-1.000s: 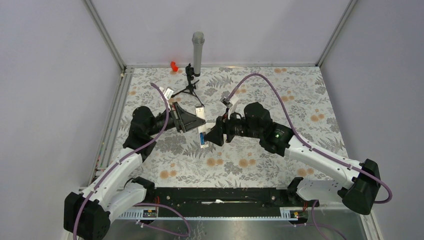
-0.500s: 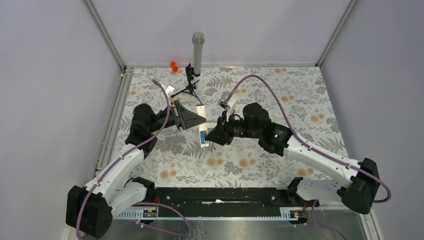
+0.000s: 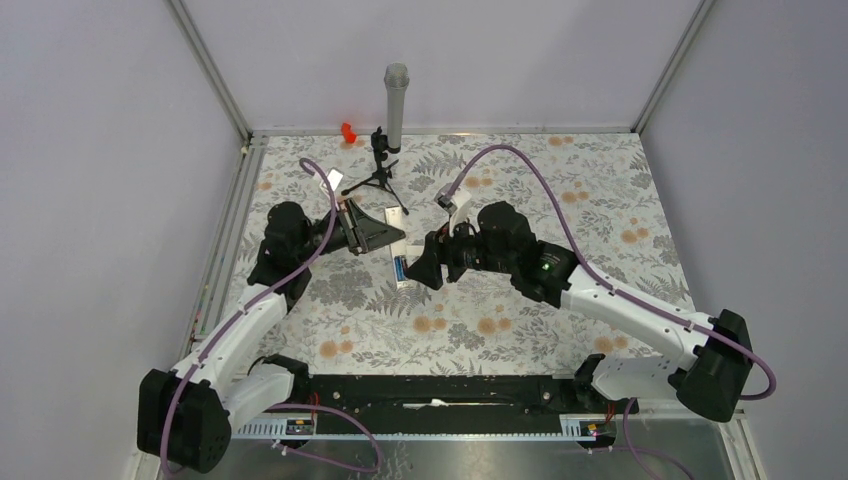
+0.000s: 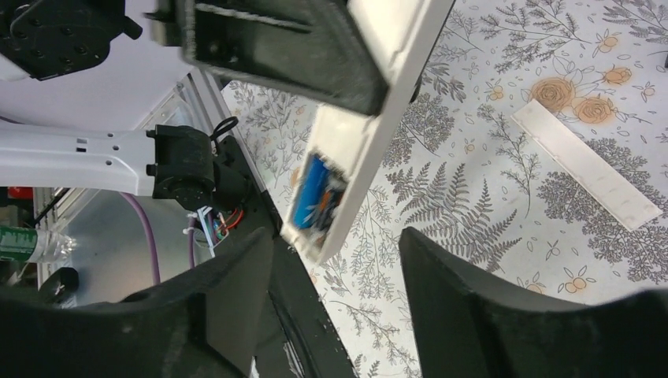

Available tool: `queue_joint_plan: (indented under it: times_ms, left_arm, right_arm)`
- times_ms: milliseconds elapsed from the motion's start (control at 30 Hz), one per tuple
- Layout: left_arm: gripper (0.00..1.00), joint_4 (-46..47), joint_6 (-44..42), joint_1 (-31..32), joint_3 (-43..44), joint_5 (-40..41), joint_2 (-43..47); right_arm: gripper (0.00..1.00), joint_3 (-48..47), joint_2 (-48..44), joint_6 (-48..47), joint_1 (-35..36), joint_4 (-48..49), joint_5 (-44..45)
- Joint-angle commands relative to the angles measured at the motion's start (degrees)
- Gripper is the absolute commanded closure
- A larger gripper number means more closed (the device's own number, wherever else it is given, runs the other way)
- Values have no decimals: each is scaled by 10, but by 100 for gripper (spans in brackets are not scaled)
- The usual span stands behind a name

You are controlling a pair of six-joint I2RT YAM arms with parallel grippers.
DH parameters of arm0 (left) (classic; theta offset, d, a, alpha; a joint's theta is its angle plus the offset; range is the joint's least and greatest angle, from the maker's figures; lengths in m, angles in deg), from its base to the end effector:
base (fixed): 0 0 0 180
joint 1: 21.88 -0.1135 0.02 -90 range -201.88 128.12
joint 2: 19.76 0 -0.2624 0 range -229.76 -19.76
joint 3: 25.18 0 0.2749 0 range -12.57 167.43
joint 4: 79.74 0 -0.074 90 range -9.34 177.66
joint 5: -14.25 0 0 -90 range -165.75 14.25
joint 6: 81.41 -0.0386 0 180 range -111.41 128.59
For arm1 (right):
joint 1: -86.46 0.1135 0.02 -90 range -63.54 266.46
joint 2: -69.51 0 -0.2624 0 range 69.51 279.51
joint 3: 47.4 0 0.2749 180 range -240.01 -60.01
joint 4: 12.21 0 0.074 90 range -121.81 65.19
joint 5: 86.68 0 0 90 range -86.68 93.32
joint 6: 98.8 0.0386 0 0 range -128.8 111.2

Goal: Load the batteries into the remote control
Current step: Load the battery into the remote control, then place the remote control at the center of the board.

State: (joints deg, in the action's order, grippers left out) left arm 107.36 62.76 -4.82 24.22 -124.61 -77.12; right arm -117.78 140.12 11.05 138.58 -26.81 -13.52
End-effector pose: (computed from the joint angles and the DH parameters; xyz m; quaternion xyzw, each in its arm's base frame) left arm 0.2306 -0.1012 0.2949 0.0688 0.7073 -0.6116 0.3479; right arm 0.1846 0.2555 0.3315 -0.3036 0.7282 0.4484 0.4200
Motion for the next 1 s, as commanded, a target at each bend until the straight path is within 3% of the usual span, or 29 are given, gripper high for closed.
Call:
queue_joint_plan:
  times_ms: [0,100,233,333,633,967]
  left_arm:
    - [100,-94,-56,-21,18,91,13]
    - [100,-77,-16,-23,-12,171,21]
    - [100,-29,80,-22,-61,253,35]
    - [100,-33,104,-19,-73,295,47]
    - [100,-76,120,-12,-69,331,59]
    - [96,-75,146,-12,-79,315,68]
  right_arm:
    - [27,-8,-35,3,-1,8,28]
    - [18,-9,-38,-1,0,-2,53]
    - [16,-37,4,-28,1,-31,43]
    - [15,-68,56,-60,12,-46,75]
    - [15,-159,180,-101,35,-61,97]
    - [41,-161,209,-133,36,-23,20]
